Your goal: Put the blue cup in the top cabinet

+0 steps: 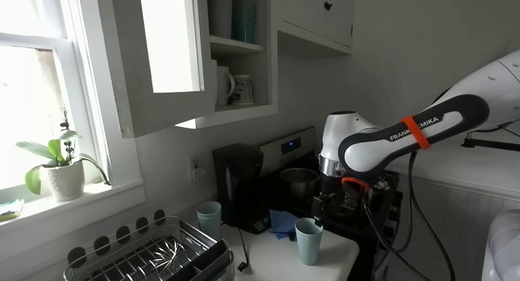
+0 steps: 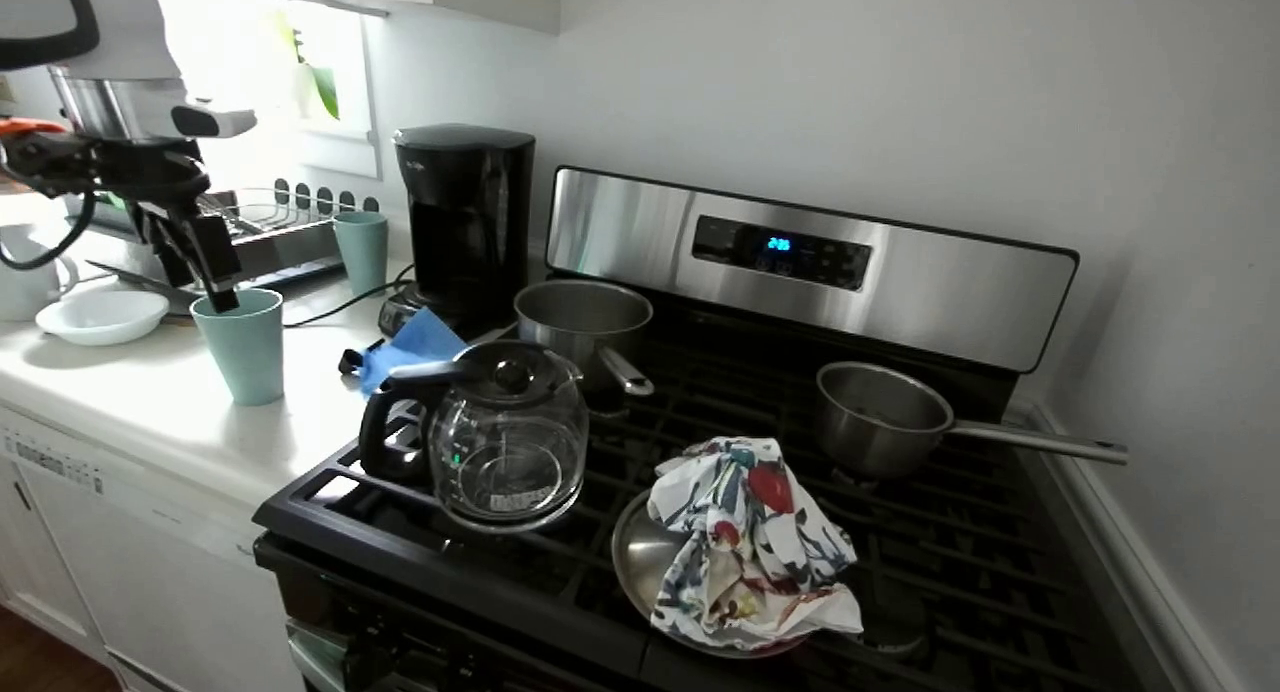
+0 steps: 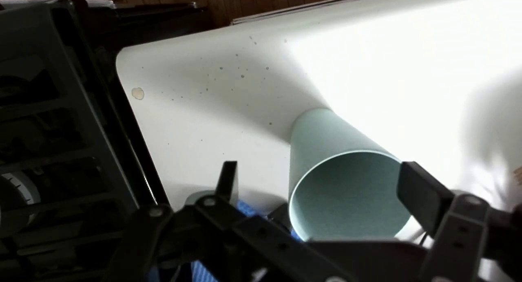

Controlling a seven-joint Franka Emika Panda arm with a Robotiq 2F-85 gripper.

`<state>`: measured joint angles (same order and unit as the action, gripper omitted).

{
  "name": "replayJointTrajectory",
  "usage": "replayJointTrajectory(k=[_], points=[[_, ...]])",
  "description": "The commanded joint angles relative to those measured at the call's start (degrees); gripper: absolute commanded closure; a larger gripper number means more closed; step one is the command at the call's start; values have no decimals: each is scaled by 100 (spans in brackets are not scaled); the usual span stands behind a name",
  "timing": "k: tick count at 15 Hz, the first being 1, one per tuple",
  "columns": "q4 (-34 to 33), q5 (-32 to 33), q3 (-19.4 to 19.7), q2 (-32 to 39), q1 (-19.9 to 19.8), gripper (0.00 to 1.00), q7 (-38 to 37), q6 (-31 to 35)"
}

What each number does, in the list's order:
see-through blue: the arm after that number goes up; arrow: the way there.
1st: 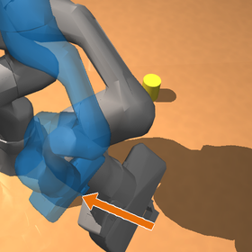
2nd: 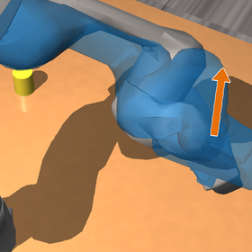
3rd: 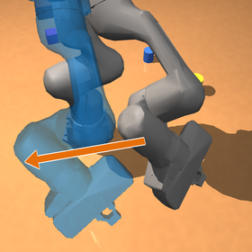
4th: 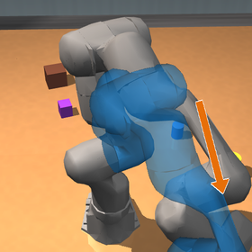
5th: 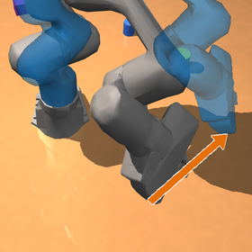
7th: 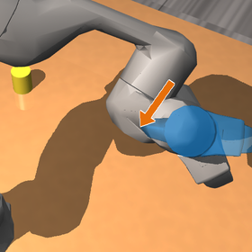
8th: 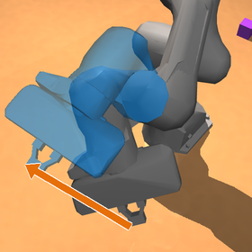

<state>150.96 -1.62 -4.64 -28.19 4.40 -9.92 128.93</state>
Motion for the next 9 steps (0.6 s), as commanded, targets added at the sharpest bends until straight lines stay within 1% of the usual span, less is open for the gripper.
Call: replayJointTrajectory(k=[1, 3, 6, 9], points=[[298, -255, 61, 77, -98, 0, -106, 737], [439, -345, 90, 114, -136, 0, -141, 1155], [541, -450, 121, 210, -177, 0, -177, 1458], [605, -656, 185, 260, -125, 1, -127, 1641]])
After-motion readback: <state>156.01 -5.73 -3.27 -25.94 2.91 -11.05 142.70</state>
